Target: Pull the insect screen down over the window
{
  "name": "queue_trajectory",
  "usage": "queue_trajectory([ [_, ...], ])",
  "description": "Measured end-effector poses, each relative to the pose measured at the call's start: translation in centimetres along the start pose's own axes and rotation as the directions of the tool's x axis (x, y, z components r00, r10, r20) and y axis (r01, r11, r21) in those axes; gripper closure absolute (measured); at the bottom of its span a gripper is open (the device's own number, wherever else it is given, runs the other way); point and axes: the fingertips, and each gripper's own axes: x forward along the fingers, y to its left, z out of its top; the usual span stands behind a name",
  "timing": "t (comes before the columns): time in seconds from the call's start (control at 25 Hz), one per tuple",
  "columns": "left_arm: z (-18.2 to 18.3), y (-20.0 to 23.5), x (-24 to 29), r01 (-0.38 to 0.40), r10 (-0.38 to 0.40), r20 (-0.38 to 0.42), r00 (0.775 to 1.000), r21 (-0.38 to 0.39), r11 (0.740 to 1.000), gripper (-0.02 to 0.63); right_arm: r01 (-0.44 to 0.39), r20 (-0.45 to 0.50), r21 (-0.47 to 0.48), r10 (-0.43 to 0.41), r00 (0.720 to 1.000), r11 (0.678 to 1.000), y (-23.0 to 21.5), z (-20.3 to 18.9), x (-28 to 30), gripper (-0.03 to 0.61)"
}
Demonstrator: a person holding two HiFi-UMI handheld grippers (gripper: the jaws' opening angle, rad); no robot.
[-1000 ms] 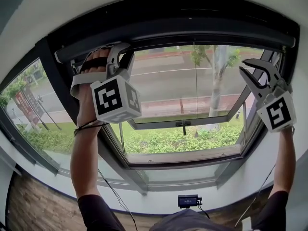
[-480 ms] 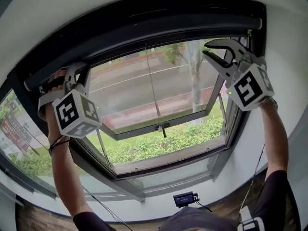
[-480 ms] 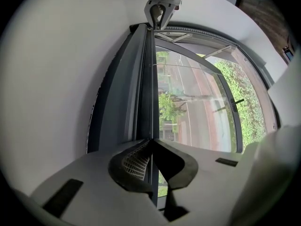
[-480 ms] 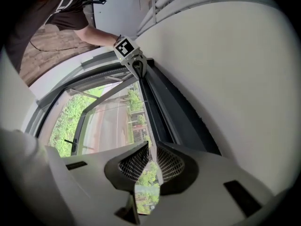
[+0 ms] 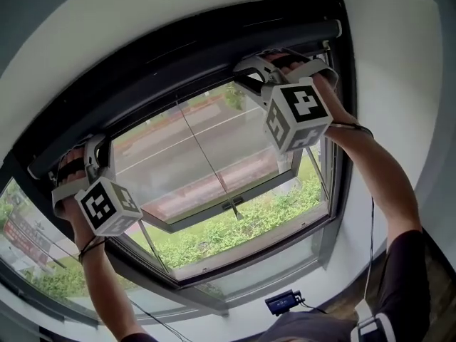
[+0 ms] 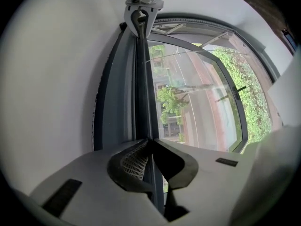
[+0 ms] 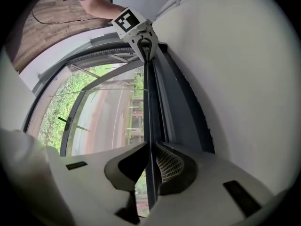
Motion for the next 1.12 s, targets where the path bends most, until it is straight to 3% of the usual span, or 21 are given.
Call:
queue_trajectory([
  [0.32, 0.6, 0.0, 0.3, 0.035, -0.035, 0.003, 0.999, -0.006, 0.999, 0.581, -0.015, 0.021, 0.024, 0.014, 1.000, 1.000, -0.2, 1.5, 1.1, 0.546],
  [0.68, 0.4, -0.2, 0.5, 0.057, -0.055, 0.028, 0.998, -0.100, 0.993, 0.591, -0.056, -0.016, -0.066, 0.055, 0.998, 0.996, 0.4, 2.1, 1.6, 0.552],
  [1.12, 0.7, -0.2, 0.5, 0.057, -0.058, -0.030, 0.998, -0.039, 0.998, 0.590, -0.045, -0.038, -0.092, 0.041, 0.998, 0.995, 0.5, 2.2, 1.8, 0.552],
])
